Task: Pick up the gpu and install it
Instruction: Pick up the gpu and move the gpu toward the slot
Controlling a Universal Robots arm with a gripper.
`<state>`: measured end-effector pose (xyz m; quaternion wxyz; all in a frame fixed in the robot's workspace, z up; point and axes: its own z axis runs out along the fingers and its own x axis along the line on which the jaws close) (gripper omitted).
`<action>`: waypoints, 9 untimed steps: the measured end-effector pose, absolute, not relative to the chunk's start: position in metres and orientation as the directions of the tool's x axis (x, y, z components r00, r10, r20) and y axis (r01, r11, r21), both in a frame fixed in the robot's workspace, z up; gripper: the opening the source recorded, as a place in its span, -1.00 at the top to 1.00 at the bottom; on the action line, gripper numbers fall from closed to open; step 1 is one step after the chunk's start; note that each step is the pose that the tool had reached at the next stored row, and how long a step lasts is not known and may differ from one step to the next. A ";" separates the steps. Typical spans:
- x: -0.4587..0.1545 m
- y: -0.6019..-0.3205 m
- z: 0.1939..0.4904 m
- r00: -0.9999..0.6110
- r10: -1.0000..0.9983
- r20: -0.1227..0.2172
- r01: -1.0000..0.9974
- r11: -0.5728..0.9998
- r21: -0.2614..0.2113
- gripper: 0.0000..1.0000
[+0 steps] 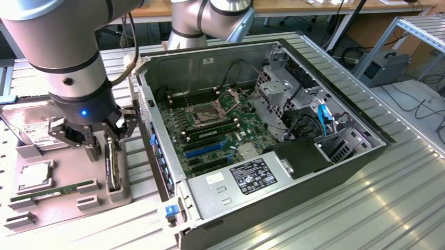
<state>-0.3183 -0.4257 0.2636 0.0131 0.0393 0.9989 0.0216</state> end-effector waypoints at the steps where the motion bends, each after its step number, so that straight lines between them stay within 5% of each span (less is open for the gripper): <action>1: -0.318 -0.425 0.262 -0.997 0.079 -0.024 0.078 0.996 0.044 0.15; 9: -0.319 -0.418 0.253 -0.997 0.080 -0.024 0.079 0.996 0.044 0.15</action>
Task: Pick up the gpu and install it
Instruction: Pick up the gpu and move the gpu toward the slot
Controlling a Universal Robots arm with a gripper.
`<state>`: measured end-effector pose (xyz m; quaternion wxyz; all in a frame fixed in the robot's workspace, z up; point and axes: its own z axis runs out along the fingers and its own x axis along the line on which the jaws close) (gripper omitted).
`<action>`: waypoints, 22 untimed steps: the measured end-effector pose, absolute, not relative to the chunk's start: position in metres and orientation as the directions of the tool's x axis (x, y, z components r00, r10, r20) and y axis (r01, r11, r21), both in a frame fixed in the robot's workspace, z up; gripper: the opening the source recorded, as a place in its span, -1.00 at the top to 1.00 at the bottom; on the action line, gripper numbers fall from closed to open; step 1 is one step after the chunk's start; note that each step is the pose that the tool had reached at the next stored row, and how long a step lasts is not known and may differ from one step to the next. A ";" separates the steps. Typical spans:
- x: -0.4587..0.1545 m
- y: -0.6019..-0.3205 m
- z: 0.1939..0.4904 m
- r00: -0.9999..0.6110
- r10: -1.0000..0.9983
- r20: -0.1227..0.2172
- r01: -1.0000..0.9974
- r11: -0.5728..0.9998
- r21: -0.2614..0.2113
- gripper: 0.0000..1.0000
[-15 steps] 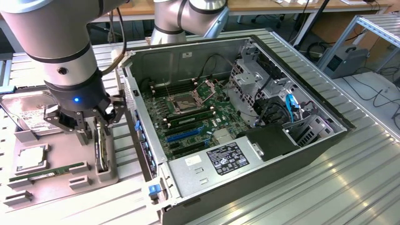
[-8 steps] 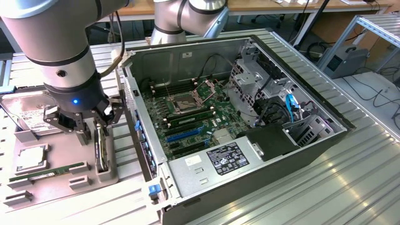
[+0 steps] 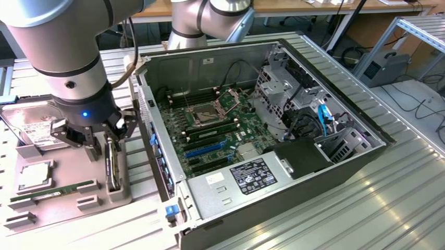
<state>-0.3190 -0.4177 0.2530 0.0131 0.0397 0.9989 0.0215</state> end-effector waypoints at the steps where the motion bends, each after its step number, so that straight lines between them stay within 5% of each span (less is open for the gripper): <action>1: -0.319 -0.416 0.252 -0.996 0.080 -0.025 0.079 0.996 0.044 0.15; 14: -0.320 -0.409 0.242 -0.996 0.080 -0.025 0.079 0.996 0.044 0.15; 19: -0.320 -0.409 0.242 -0.996 0.080 -0.025 0.079 0.996 0.044 0.44; 22: -0.320 -0.409 0.242 -0.996 0.080 -0.025 0.079 0.996 0.044 0.45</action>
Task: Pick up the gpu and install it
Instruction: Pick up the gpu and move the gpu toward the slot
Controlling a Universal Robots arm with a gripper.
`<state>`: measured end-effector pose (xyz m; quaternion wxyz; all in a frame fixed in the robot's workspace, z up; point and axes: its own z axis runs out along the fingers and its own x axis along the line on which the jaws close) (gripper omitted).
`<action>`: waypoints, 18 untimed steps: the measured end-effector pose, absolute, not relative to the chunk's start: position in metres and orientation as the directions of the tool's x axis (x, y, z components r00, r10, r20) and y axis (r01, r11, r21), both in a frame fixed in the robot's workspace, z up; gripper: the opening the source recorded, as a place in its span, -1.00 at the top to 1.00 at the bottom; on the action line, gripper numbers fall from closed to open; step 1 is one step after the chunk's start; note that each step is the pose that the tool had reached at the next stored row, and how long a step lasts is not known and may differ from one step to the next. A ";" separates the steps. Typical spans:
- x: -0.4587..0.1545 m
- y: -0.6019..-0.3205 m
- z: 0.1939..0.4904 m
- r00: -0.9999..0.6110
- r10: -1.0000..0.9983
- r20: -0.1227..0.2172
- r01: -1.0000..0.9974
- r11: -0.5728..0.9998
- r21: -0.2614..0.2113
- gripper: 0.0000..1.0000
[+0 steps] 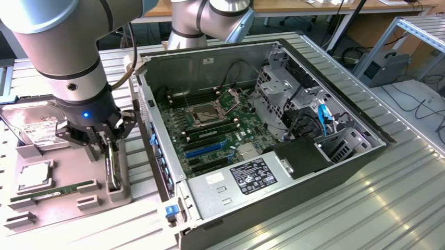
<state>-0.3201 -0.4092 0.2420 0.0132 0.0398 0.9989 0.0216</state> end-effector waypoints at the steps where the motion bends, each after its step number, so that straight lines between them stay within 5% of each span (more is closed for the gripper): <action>1: -0.320 -0.409 0.242 -0.996 0.080 -0.025 0.079 0.996 0.044 0.45; 18: -0.320 -0.409 0.248 -0.996 0.080 -0.025 0.079 0.996 0.043 0.45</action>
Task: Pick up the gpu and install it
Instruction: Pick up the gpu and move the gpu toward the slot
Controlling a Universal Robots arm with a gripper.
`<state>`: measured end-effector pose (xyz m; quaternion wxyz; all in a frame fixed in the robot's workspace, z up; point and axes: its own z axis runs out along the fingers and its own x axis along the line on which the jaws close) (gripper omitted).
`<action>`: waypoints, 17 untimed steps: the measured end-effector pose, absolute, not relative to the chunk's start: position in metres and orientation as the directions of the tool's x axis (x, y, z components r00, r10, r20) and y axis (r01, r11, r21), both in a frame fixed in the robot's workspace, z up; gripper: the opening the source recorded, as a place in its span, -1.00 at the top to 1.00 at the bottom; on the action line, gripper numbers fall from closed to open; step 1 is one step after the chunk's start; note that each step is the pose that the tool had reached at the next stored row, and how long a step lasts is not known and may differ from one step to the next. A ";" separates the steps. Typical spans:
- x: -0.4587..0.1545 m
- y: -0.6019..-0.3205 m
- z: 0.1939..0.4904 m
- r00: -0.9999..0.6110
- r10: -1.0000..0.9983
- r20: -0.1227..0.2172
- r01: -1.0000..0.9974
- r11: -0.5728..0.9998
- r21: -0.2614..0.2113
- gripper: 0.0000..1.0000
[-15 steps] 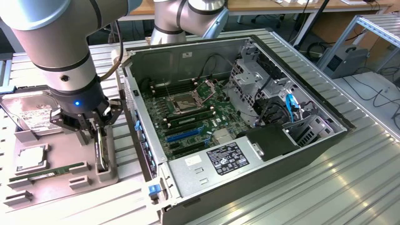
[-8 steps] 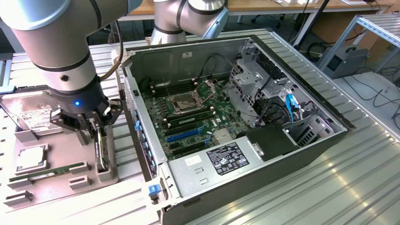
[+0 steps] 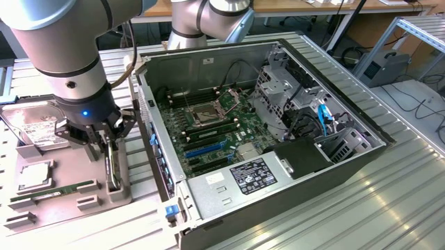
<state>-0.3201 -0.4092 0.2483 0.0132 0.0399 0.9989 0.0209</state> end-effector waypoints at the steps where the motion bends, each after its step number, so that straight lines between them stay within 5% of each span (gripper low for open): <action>1: -0.320 -0.409 0.249 -0.996 0.080 -0.025 0.079 0.996 0.043 0.45; 17: -0.320 -0.409 0.262 -0.996 0.080 -0.025 0.079 0.996 0.043 0.45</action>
